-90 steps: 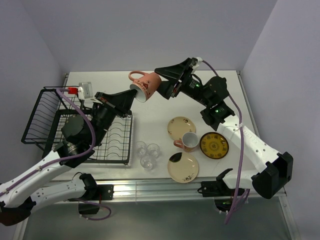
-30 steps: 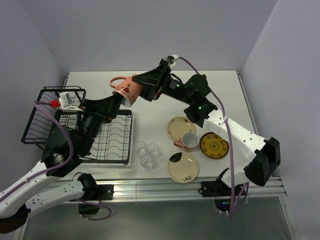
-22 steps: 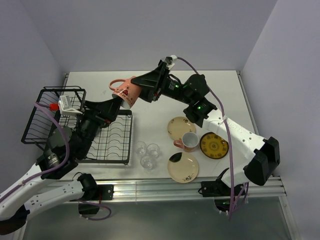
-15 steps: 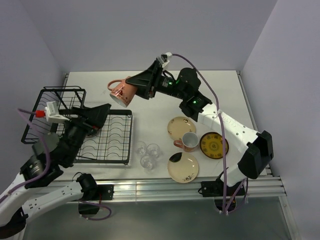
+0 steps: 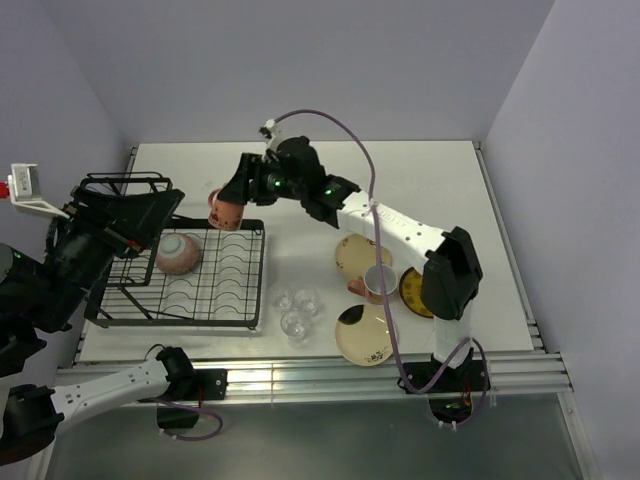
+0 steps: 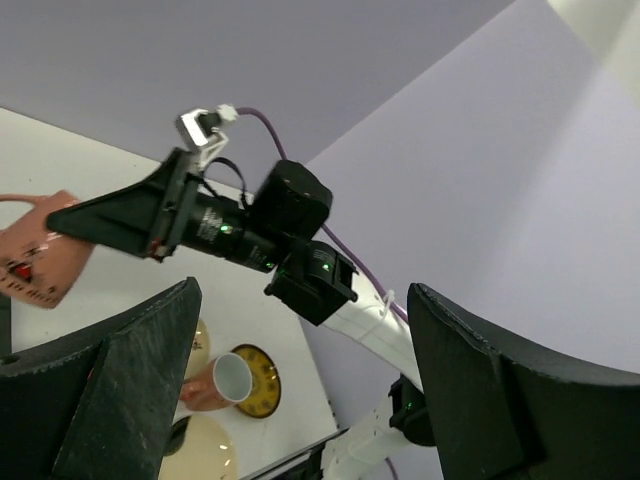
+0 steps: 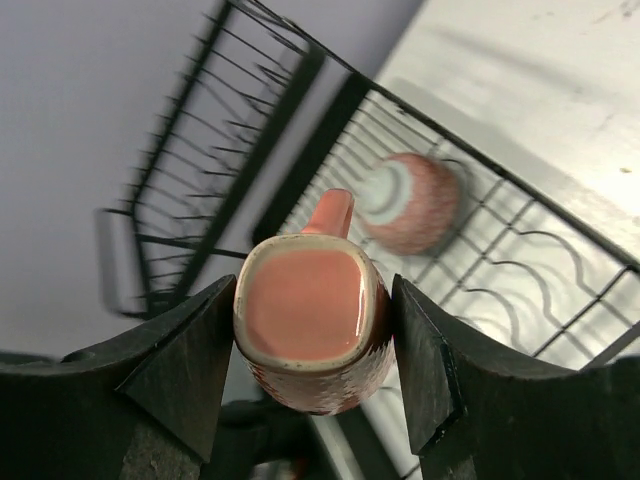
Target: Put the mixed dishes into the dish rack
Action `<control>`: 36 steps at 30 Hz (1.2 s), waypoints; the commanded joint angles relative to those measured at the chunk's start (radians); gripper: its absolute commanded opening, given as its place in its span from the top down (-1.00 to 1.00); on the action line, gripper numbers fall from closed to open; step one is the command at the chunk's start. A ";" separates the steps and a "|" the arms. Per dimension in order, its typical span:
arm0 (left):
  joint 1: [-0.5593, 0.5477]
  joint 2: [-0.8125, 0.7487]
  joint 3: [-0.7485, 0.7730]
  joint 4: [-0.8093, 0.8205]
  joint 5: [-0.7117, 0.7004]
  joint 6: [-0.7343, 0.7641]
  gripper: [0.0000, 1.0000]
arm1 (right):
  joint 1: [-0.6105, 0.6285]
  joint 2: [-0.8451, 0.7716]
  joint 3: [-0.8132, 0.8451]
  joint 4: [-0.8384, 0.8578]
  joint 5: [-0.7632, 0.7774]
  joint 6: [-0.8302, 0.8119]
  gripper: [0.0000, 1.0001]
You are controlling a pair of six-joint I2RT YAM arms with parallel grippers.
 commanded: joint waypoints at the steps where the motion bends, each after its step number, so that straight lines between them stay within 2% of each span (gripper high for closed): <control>1: -0.001 0.035 0.025 -0.024 0.079 0.099 -0.80 | 0.063 0.058 0.101 -0.030 0.162 -0.212 1.00; 7: -0.001 0.043 0.065 -0.056 0.086 0.104 -0.82 | 0.142 0.203 0.156 -0.018 0.350 -0.324 1.00; 14: -0.001 -0.018 -0.024 -0.004 0.115 0.079 -0.82 | 0.189 0.327 0.219 -0.004 0.545 -0.414 1.00; 21: -0.001 -0.017 -0.043 0.001 0.135 0.088 -0.84 | 0.209 0.396 0.209 0.094 0.688 -0.486 1.00; 28: -0.001 -0.029 -0.079 0.004 0.142 0.079 -0.87 | 0.240 0.424 0.193 0.197 0.746 -0.575 1.00; 36: -0.001 -0.052 -0.112 0.007 0.132 0.067 -0.89 | 0.271 0.494 0.273 0.187 0.731 -0.572 1.00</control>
